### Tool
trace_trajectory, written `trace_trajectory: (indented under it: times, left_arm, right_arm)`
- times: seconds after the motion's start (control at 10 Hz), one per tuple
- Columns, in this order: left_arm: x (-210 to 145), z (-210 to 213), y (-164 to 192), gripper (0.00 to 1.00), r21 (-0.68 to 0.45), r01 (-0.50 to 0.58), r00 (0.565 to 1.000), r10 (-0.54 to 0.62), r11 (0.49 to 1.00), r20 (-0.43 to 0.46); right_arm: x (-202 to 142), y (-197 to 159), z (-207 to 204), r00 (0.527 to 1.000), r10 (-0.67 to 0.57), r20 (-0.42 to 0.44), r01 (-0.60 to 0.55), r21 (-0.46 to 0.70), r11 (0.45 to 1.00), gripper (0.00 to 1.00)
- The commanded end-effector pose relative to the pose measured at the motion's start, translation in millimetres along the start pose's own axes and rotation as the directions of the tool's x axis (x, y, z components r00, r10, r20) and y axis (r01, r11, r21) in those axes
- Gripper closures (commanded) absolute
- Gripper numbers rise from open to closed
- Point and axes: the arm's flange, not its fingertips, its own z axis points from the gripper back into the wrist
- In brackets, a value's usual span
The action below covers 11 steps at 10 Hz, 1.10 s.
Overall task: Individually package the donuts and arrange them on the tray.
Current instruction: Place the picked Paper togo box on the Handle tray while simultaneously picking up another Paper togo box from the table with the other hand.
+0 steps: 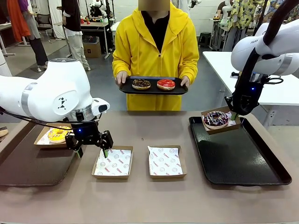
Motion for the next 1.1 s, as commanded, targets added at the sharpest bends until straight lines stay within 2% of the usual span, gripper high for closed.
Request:
trace_trajectory:
  times: [0.0,0.4,1.0]
  left_arm:
    - [4,-5,6,0.00,-0.031,-0.004,1.000,0.003,1.000,-0.020]
    - [6,-16,13,0.00,-0.042,-0.014,0.999,0.013,0.999,-0.030]
    - [12,-38,1,0.00,-0.007,-0.008,0.998,0.007,1.000,-0.064]
  right_arm:
    - [9,1,-8,1.000,0.014,-0.003,-0.014,-0.021,1.000,0.98]
    - [27,7,-44,0.999,0.025,-0.044,-0.026,-0.034,0.999,0.98]
    - [42,7,-66,0.998,0.029,-0.054,-0.031,-0.032,0.999,0.98]
